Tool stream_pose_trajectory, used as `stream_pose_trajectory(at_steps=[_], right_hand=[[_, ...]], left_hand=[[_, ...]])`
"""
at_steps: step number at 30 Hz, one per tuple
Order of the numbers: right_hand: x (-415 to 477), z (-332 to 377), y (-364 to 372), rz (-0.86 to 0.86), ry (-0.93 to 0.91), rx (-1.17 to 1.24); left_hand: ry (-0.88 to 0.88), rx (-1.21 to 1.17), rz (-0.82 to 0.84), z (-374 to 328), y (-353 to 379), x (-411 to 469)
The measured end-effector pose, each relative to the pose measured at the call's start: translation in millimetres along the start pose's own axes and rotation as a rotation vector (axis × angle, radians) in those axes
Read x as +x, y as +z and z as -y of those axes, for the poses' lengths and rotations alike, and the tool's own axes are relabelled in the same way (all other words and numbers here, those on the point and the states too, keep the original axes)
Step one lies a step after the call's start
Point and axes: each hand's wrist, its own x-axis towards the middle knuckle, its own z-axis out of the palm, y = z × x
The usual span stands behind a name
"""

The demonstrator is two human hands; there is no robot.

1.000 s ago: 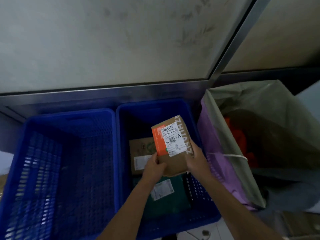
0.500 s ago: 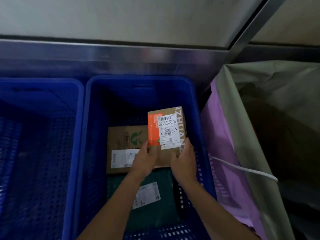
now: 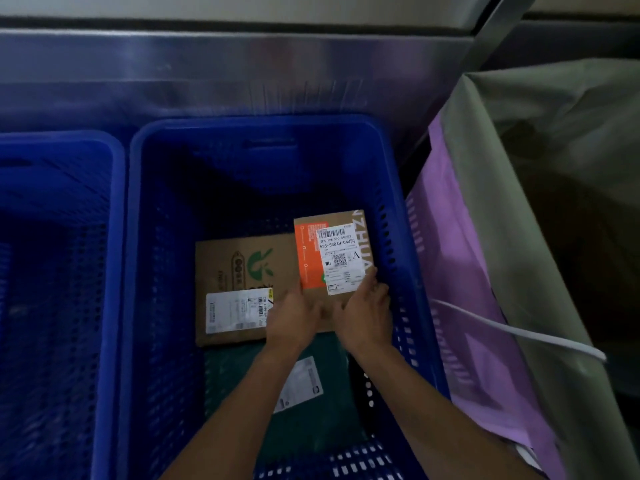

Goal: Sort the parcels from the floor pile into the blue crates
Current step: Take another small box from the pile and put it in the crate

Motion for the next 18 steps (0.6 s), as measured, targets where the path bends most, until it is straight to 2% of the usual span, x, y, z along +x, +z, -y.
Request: stream_pose_trajectory(at_steps=[4,10,15,18], right_hand=[[1.5,2.7,5.9,0.062,-0.103,-0.141],[8.0,-4.7,26.3,0.237,-0.260,-0.168],[15.9,-16.5,35.4,0.323,-0.237,-0.192],[21.5,-27.2,42.5,0.405,-0.243,-0.138]], left_hand=[[0.041,0.182,0.044,-1.4,6.9,13.6],[0.167,0.587,0.049,8.0,6.5,31.6],[0.210,0.690,0.092,21.3,15.5,42.3],[0.250,0.723,0.042,36.0,24.5,44.0]])
